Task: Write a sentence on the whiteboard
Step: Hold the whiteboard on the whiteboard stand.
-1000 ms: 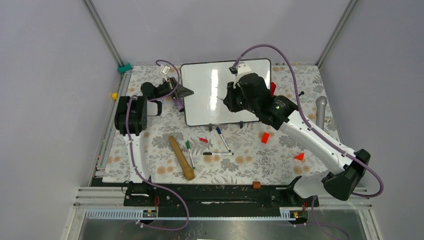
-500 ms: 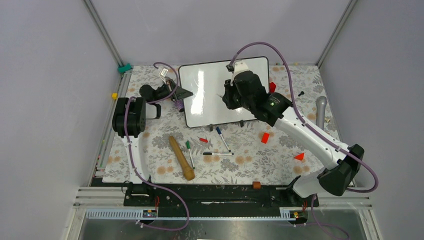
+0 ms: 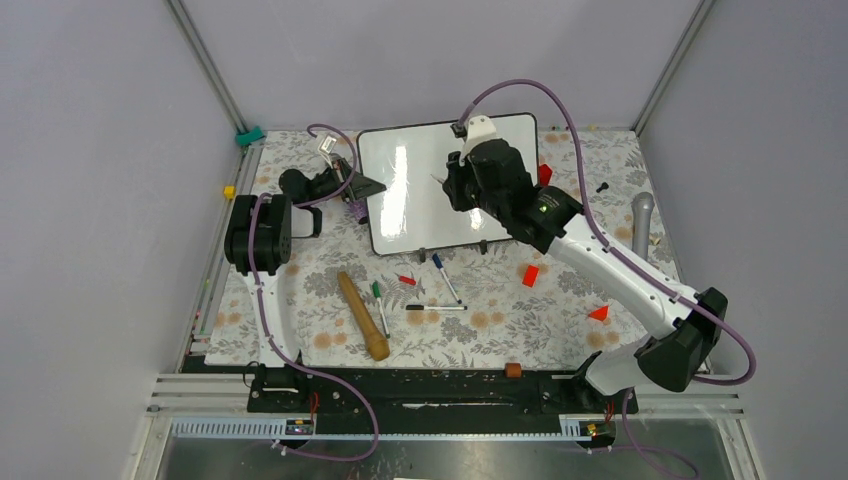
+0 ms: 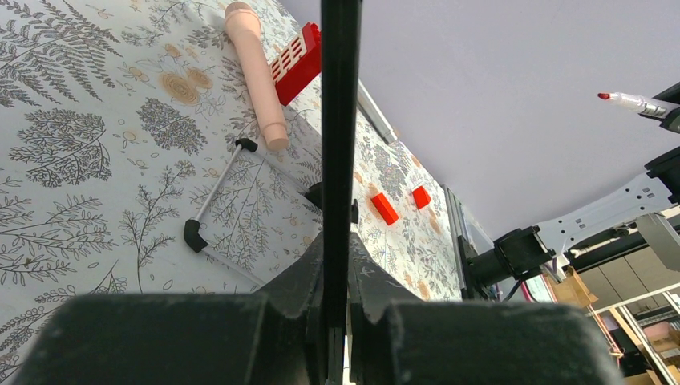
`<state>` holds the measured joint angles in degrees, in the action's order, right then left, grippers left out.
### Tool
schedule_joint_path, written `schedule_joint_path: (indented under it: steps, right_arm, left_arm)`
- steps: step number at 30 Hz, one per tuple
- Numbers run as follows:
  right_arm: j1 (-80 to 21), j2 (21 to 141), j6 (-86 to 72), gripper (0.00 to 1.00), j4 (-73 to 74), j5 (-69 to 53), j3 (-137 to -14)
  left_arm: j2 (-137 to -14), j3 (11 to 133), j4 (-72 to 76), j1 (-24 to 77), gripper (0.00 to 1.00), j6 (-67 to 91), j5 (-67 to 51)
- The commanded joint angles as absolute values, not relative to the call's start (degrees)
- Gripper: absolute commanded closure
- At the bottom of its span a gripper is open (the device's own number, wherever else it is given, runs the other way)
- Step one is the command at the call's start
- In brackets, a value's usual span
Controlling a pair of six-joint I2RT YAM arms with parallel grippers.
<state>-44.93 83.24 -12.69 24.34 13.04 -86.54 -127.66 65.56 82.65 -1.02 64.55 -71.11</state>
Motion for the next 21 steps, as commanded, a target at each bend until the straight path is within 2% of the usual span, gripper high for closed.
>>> schedule_joint_path:
  steps: [1, 21]
  right_arm:
    - [-44.58, 80.15, -10.32, 1.00, 12.99, 13.93, -81.63]
    - [-44.65, 79.50, -10.72, 1.00, 9.79, 13.11, -79.35]
  left_arm:
    - [-128.58, 66.25, 84.33, -0.71, 1.00, 64.51, -72.56]
    - [-122.01, 55.13, 84.30, 1.80, 1.00, 58.47, -72.72]
